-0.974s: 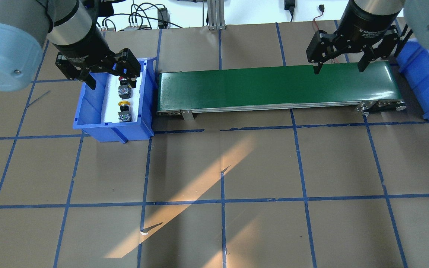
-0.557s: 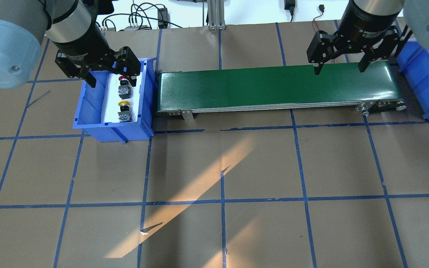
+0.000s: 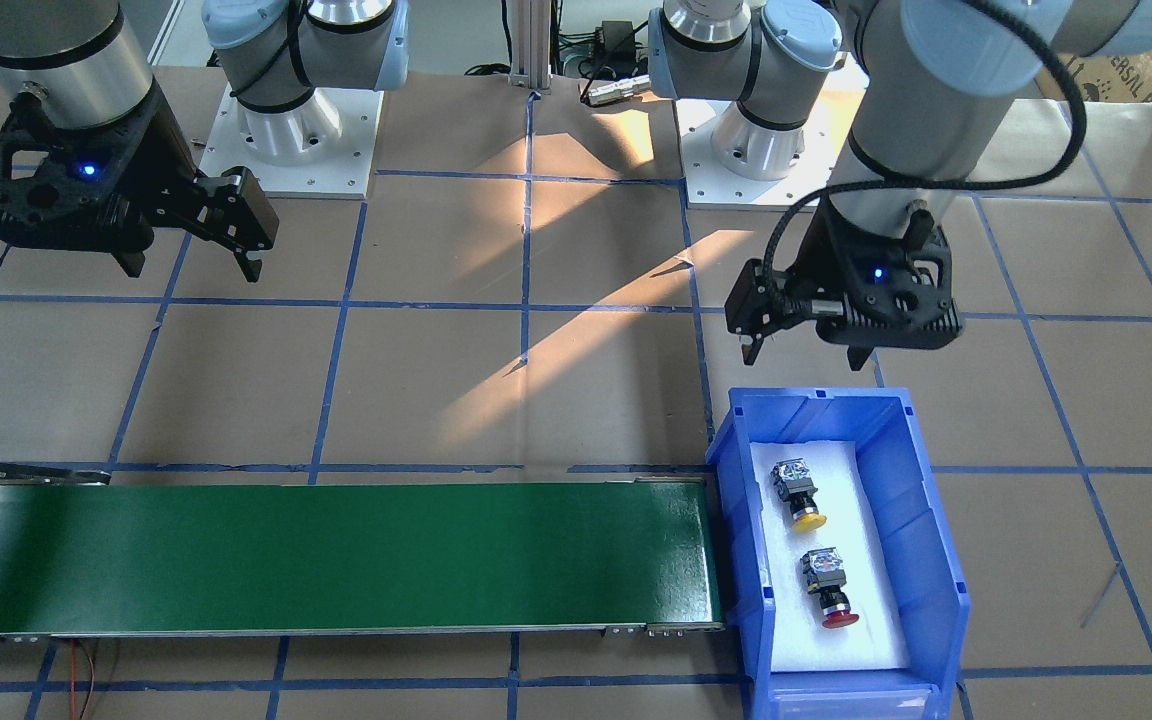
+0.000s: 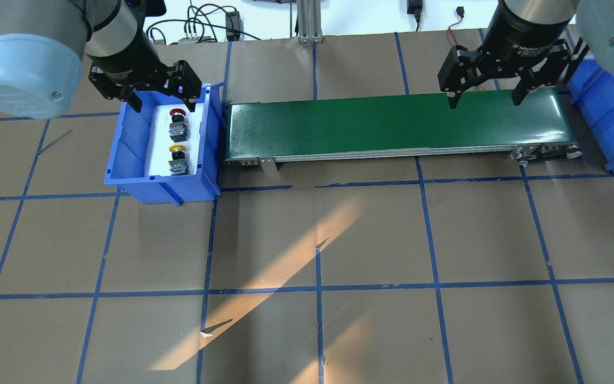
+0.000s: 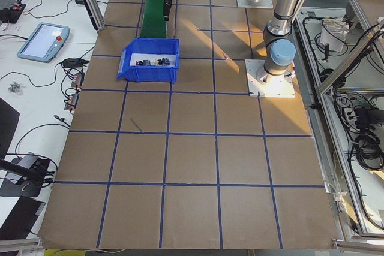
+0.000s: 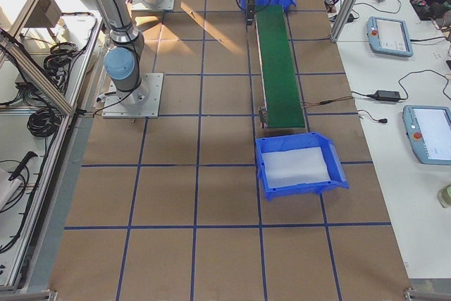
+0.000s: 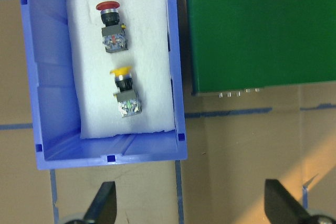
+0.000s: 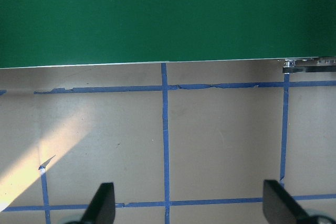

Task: Transport two buttons from left to right
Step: 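Lower the left gripper over the yellow-capped button in the blue bin, then close the left gripper on the yellow-capped button and lift it, then carry the yellow button onto the conveyor start and release it, then move the left gripper back down onto the red-capped button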

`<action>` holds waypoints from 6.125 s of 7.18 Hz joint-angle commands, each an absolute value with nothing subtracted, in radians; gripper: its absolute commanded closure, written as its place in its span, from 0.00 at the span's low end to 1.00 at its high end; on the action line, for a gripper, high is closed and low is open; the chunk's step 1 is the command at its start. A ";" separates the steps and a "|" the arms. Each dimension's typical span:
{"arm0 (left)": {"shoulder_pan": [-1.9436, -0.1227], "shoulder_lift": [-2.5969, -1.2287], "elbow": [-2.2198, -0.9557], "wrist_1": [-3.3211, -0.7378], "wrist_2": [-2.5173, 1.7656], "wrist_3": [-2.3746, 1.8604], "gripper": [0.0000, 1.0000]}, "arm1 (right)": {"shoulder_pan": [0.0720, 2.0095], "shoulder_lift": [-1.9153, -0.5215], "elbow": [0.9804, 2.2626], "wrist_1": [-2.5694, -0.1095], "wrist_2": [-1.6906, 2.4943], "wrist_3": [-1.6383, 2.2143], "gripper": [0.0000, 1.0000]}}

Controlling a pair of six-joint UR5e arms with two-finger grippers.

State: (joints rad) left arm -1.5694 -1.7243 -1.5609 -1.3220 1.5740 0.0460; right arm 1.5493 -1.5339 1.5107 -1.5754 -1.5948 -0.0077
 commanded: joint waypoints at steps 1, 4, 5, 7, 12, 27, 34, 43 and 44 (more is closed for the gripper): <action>-1.501 -1.872 -1.571 -1.220 1.572 0.064 0.00 | 1.549 -1.534 1.511 -1.575 -1.597 -0.008 0.00; -1.457 -1.957 -1.627 -1.126 1.577 0.123 0.02 | 1.549 -1.539 1.543 -1.585 -1.591 -0.006 0.00; -1.450 -1.965 -1.678 -1.044 1.575 0.118 0.02 | 1.549 -1.540 1.546 -1.586 -1.589 -0.008 0.00; -1.448 -2.035 -1.747 -0.866 1.577 0.115 0.04 | 1.549 -1.540 1.546 -1.588 -1.591 -0.006 0.00; -1.440 -2.029 -1.786 -0.868 1.583 0.113 0.73 | 1.549 -1.536 1.543 -1.594 -1.589 0.084 0.00; -1.736 -2.194 -1.386 -1.110 1.555 -0.202 0.75 | 1.549 -1.532 1.549 -1.631 -1.591 0.068 0.00; -1.592 -2.002 -1.384 -1.239 1.562 -0.148 0.00 | 1.549 -1.532 1.551 -1.629 -1.589 0.075 0.00; -1.443 -2.215 -1.483 -0.951 1.557 0.075 0.04 | 1.549 -1.534 1.582 -1.663 -1.591 0.069 0.00; -1.443 -2.214 -1.485 -0.959 1.560 0.080 0.06 | 1.549 -1.534 1.582 -1.663 -1.592 0.068 0.00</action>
State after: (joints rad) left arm -1.4407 -2.2023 -1.4825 -0.9594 1.5557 0.0787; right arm 1.5493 -1.5340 1.5819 -1.6628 -1.5911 0.0696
